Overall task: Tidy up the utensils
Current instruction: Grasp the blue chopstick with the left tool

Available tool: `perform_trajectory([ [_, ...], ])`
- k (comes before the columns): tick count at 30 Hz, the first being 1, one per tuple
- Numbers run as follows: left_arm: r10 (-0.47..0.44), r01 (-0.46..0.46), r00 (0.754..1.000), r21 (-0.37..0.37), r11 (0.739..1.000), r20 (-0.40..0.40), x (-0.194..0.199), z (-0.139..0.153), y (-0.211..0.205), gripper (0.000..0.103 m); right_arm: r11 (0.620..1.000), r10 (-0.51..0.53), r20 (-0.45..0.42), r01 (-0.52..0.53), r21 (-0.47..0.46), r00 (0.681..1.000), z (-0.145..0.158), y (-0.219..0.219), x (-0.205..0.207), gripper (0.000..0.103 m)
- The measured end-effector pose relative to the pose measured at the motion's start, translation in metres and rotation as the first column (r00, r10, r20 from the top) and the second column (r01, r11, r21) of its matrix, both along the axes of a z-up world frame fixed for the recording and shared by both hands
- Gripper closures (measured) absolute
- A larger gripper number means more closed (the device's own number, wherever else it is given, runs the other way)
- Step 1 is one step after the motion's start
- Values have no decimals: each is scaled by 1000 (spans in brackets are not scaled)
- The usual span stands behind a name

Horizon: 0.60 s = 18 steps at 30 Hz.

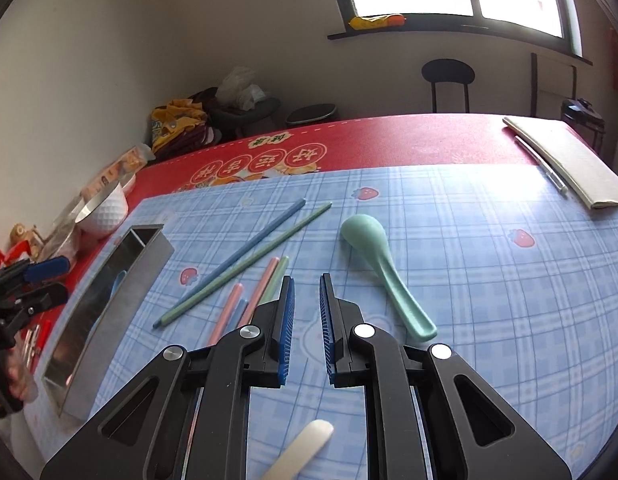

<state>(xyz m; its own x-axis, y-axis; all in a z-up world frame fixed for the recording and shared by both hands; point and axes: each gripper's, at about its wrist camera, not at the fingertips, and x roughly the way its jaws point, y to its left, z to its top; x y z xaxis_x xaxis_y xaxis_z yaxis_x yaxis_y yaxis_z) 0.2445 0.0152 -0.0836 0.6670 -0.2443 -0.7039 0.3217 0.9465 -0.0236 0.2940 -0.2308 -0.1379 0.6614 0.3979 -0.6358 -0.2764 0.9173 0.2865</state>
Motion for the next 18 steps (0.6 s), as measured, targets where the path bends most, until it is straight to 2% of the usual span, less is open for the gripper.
perform_trajectory([
  [3,-52,56,995,45,997,-84,43,-11,-29,57,999,-28,-4,28,46,1000,-7,-17,5,89],
  [5,-72,82,989,76,994,-133,71,-21,-45,62,995,-55,-36,57,77,998,-15,-33,8,89],
  [7,-81,97,979,81,992,-186,99,-34,-54,80,989,-90,-64,96,109,994,-20,-49,11,89],
  [9,-69,93,973,100,991,-219,124,-45,-61,88,979,-136,-102,150,140,985,-25,-64,14,89],
  [12,-67,96,965,100,990,-255,149,-57,-68,88,965,-163,-139,187,181,977,-29,-76,17,89],
  [15,-89,117,958,89,989,-272,162,-67,-72,88,964,-165,-133,188,189,977,-28,-77,16,89],
  [18,-67,102,953,106,989,-294,172,-76,-71,95,965,-157,-124,179,193,980,-26,-75,15,89],
])
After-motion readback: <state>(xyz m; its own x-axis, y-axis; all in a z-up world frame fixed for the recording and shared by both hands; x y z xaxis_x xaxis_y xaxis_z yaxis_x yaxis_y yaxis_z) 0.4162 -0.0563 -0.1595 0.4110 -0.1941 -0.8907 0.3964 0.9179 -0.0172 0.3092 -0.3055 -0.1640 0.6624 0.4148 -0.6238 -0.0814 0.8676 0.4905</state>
